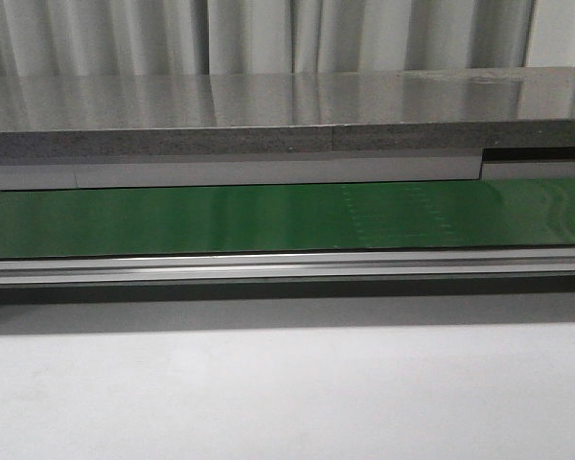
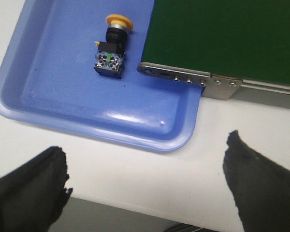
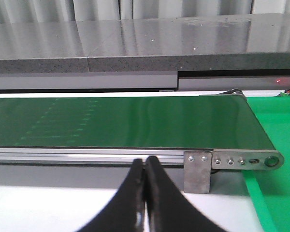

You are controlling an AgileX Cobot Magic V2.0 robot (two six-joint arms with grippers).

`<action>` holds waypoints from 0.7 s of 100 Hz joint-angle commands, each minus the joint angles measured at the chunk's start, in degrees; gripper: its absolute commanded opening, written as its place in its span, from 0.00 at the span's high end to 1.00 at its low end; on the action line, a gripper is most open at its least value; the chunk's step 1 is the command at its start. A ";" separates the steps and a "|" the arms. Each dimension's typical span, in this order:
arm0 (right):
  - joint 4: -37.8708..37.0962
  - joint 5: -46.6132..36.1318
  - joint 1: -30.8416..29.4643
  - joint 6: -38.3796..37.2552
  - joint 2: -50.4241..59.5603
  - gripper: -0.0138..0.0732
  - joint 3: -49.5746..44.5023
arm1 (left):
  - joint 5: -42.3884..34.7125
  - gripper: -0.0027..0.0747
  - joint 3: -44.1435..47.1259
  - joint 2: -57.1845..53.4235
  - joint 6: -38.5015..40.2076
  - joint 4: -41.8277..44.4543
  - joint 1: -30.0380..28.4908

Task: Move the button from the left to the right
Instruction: 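Lower the left gripper and close it on the yellow-capped button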

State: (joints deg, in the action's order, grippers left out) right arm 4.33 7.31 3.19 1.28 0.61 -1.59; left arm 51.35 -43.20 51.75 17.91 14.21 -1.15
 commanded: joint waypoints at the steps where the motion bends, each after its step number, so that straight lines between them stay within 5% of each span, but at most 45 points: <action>1: -0.42 -4.93 0.14 0.00 1.10 0.92 0.98 | -3.99 0.14 -2.07 -0.18 0.12 1.32 0.46; 46: -0.42 -4.93 0.14 0.00 1.10 0.92 0.98 | -2.22 0.17 -10.47 5.49 -3.26 2.39 -2.88; 70: -0.42 -4.93 0.14 0.00 1.10 0.92 0.98 | -0.97 0.17 -21.06 17.71 -13.84 -7.48 -10.64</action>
State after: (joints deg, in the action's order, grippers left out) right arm 4.33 7.31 3.19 1.28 0.61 -1.59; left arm 52.25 -59.44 66.31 7.31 10.27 -9.20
